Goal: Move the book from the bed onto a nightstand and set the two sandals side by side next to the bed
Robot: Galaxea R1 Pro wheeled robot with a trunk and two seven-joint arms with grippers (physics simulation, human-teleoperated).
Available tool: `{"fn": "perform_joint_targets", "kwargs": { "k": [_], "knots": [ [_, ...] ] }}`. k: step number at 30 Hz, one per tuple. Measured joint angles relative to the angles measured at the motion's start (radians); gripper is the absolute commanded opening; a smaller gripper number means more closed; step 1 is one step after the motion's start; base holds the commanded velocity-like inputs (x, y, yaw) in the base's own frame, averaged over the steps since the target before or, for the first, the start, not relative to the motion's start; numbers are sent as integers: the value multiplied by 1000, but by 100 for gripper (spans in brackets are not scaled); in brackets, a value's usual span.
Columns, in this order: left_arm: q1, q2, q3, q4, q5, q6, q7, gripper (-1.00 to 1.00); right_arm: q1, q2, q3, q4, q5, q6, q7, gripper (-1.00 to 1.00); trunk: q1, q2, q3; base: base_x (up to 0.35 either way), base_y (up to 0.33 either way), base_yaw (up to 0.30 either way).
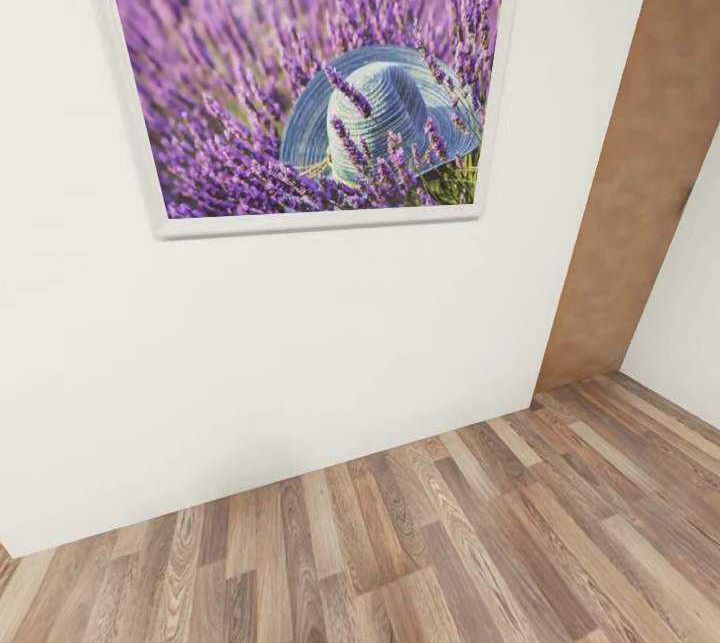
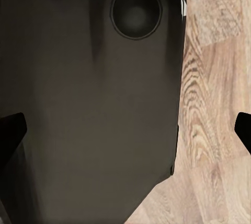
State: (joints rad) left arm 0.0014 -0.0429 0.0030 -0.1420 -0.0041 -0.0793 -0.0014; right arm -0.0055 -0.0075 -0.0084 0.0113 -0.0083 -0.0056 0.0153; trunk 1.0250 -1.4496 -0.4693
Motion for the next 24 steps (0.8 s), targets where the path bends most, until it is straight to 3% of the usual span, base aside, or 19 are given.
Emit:
{"fn": "perform_joint_targets", "kwargs": {
  "k": [5,14,24],
  "knots": [
    [0,0,0,0,0,0,0,100,0,0,0,0,0,0,0,100,0,0,0,3,0,-7],
    [0,0,0,0,0,0,0,100,0,0,0,0,0,0,0,100,0,0,0,5,12,-155],
    [0,0,0,0,0,0,0,100,0,0,0,0,0,0,0,100,0,0,0,105,197,-44]
  ]
}}
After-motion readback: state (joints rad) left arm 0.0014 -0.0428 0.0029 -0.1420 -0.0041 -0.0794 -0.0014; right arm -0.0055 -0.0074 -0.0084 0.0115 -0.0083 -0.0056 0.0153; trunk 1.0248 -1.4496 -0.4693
